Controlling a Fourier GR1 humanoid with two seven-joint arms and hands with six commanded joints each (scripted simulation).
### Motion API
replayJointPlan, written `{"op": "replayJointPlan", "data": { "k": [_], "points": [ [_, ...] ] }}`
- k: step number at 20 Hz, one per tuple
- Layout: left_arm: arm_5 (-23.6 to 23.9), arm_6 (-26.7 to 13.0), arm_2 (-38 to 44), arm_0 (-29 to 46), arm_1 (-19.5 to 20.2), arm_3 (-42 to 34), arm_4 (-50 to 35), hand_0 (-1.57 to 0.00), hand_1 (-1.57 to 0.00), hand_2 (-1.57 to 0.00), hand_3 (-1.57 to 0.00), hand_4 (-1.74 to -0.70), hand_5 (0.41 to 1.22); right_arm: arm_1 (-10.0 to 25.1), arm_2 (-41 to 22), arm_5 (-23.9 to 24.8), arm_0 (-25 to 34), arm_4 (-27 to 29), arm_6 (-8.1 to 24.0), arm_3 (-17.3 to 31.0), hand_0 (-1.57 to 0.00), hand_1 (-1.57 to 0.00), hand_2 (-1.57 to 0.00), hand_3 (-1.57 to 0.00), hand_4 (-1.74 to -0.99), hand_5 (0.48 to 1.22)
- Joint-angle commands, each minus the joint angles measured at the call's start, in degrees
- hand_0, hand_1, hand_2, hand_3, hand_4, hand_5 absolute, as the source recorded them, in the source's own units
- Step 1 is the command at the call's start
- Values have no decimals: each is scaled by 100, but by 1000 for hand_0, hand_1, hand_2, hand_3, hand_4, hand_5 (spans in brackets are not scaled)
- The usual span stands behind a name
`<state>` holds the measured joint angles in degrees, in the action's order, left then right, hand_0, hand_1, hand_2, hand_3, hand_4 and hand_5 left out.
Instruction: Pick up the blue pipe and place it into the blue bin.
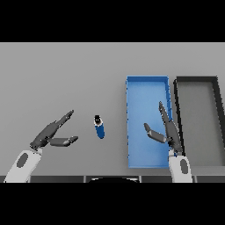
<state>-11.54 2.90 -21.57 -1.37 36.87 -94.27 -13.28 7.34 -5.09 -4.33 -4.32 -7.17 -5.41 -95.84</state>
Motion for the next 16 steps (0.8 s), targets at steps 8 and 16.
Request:
{"op": "replayJointPlan", "data": {
  "k": [8,16],
  "points": [
    [-227,-101,-625,-313,-609,242,378,1,1,1,1,-1114,447,39,65,-49,42,66,-13,66,1,1,1,1,-1265,616],
    [-206,-210,-976,-826,-1584,1053,618,1,1,1,1,-1117,448,-24,51,-45,-156,116,-15,-99,1,1,1,1,-1274,605]
  ]
}}
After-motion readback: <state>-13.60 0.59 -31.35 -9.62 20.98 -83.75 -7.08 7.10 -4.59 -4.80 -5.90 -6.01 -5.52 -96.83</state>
